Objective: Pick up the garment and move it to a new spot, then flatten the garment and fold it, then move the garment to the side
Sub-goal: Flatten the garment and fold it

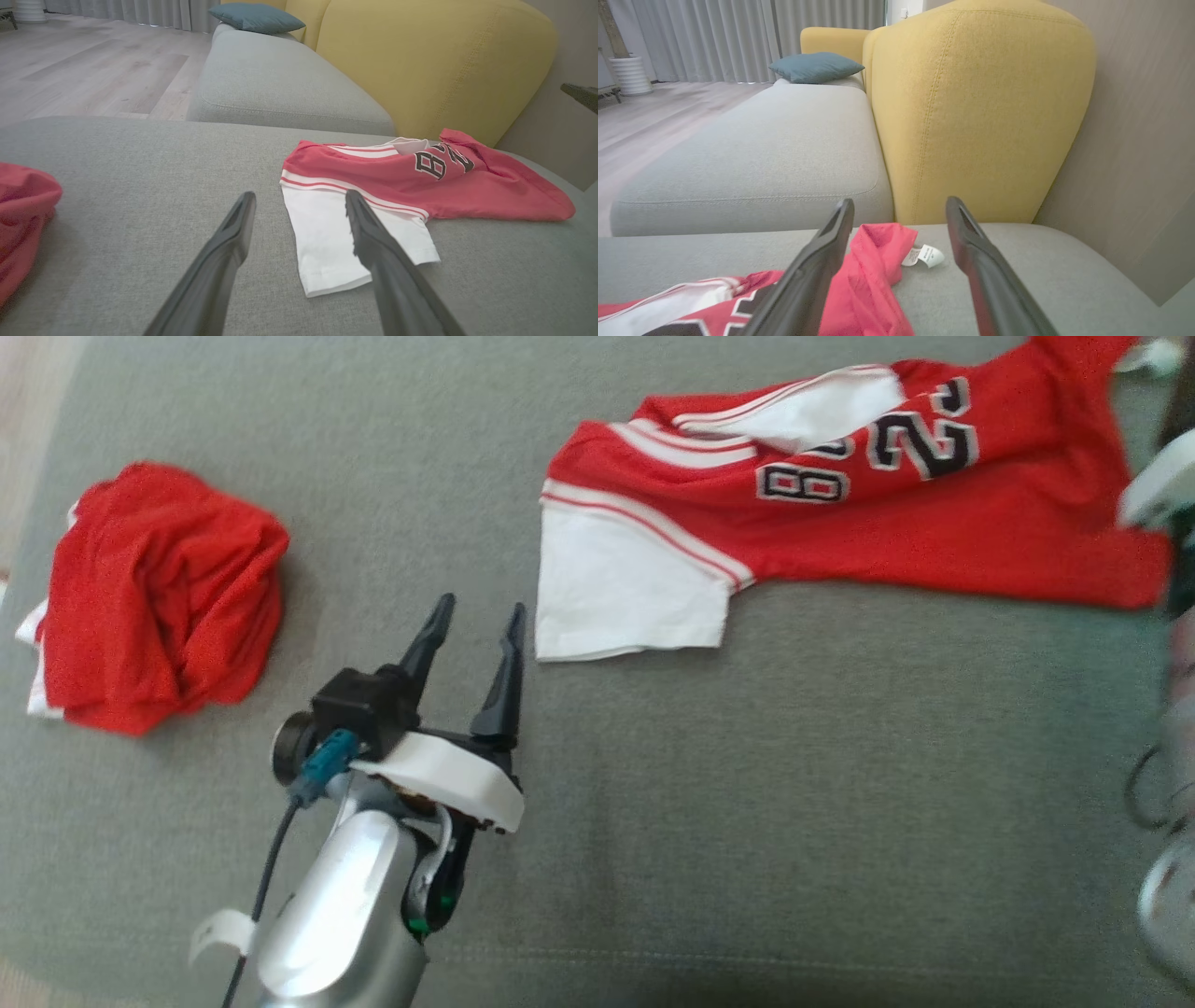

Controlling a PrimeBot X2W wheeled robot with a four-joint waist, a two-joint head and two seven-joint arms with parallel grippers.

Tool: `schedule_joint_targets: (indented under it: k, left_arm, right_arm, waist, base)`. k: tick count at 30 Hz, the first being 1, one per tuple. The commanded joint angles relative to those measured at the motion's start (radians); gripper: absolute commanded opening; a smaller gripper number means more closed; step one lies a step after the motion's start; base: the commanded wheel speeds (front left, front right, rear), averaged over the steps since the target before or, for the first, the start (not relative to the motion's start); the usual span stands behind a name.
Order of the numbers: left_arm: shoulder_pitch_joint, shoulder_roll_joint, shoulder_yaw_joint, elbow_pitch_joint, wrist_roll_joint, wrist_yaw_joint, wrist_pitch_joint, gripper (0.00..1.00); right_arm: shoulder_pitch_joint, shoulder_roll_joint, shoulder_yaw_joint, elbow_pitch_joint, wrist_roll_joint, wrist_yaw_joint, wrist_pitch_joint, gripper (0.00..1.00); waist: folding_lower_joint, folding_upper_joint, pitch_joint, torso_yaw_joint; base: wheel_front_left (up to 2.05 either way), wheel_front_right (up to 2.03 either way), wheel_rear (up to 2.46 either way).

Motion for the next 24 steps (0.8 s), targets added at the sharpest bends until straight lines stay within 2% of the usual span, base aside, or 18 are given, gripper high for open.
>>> schedule_joint_targets:
  k: [1, 4, 10, 17, 24]
  left_arm:
    - [-0.007, 0.008, 0.040, -0.031, 0.006, 0.003, -0.012, 1.00]
    - [0.014, 0.008, 0.053, -0.034, 0.008, 0.003, -0.012, 1.00]
    - [0.060, 0.008, 0.082, -0.056, -0.002, 0.009, -0.012, 1.00]
    - [0.090, 0.008, 0.117, -0.076, -0.006, 0.007, -0.012, 1.00]
    - [0.073, 0.008, 0.137, -0.022, 0.010, 0.000, -0.012, 1.00]
  right_arm:
    - [-0.005, 0.021, 0.028, -0.034, 0.012, 0.007, -0.014, 1.00]
    - [0.064, 0.071, 0.072, -0.085, 0.069, 0.007, -0.019, 1.00]
    - [0.314, 0.138, 0.224, -0.343, 0.231, 0.007, -0.020, 1.00]
    - [0.621, 0.157, 0.374, -0.603, 0.364, 0.007, -0.020, 1.00]
    - [0.723, 0.158, 0.426, -0.717, 0.442, 0.007, -0.021, 1.00]
  waist:
    - [0.0000, -0.0001, -0.032, -0.029]
    - [0.0000, -0.0001, -0.069, -0.054]
    - [0.0000, -0.0001, -0.121, -0.100]
    - [0.0000, -0.0001, -0.135, -0.143]
    - [0.0000, -0.0001, -0.112, -0.184]
  base:
    - [0.00, 0.00, 0.00]
    - [0.00, 0.00, 0.00]
    - [0.00, 0.00, 0.00]
    - [0.00, 0.00, 0.00]
    - [0.00, 0.00, 0.00]
